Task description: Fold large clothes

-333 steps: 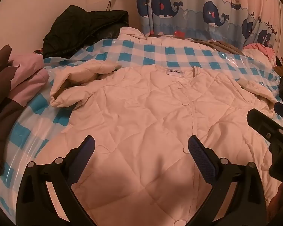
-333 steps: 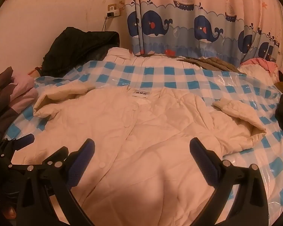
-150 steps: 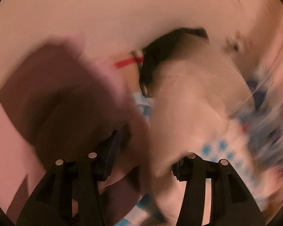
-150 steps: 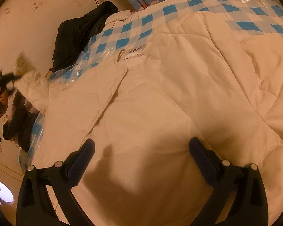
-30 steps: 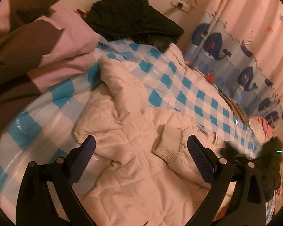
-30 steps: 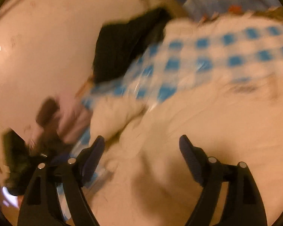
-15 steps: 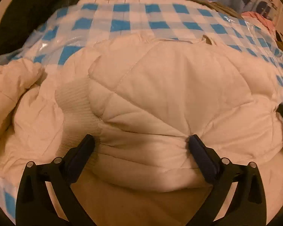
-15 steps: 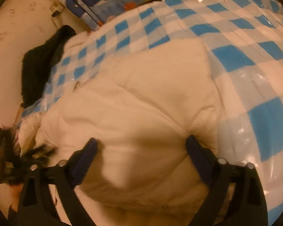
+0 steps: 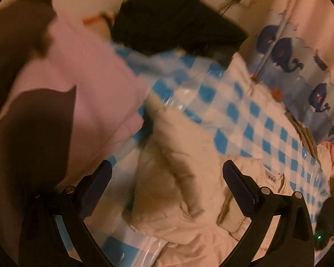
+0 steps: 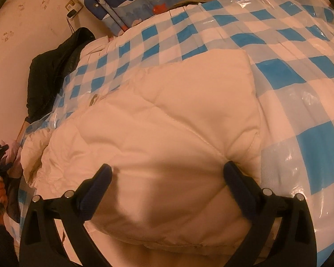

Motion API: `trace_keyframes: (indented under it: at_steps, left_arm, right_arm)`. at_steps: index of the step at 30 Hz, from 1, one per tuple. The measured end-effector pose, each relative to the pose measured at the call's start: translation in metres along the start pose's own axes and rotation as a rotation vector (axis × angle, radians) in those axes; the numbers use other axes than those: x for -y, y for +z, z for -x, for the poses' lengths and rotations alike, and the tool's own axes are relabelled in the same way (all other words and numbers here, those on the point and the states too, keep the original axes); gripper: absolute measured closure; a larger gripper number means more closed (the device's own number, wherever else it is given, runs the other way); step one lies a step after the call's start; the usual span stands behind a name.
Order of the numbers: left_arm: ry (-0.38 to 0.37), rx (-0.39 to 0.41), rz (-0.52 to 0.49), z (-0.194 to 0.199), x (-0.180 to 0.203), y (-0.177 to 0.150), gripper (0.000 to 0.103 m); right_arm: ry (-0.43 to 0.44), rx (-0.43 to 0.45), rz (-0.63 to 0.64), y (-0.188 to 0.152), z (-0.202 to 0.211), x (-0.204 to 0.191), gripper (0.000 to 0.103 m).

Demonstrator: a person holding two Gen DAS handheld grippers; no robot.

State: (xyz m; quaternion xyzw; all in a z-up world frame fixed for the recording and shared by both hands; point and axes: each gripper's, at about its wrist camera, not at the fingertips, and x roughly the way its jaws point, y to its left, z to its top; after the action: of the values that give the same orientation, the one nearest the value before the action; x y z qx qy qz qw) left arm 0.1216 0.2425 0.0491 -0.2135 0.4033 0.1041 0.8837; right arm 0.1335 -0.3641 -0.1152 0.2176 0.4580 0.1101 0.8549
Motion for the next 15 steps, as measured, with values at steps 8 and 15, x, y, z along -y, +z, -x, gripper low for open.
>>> trace_keyframes:
  at_steps: [8, 15]
  left_arm:
    - [0.029, -0.104, 0.009, -0.047, 0.021, 0.002, 0.007]
    - [0.029, -0.232, 0.142, -0.099, 0.014, 0.006, 0.015]
  right_arm:
    - [-0.001, 0.005, 0.004, 0.001, -0.001, 0.0, 0.006]
    - [-0.016, 0.008, 0.018, 0.0, -0.002, -0.001, 0.006]
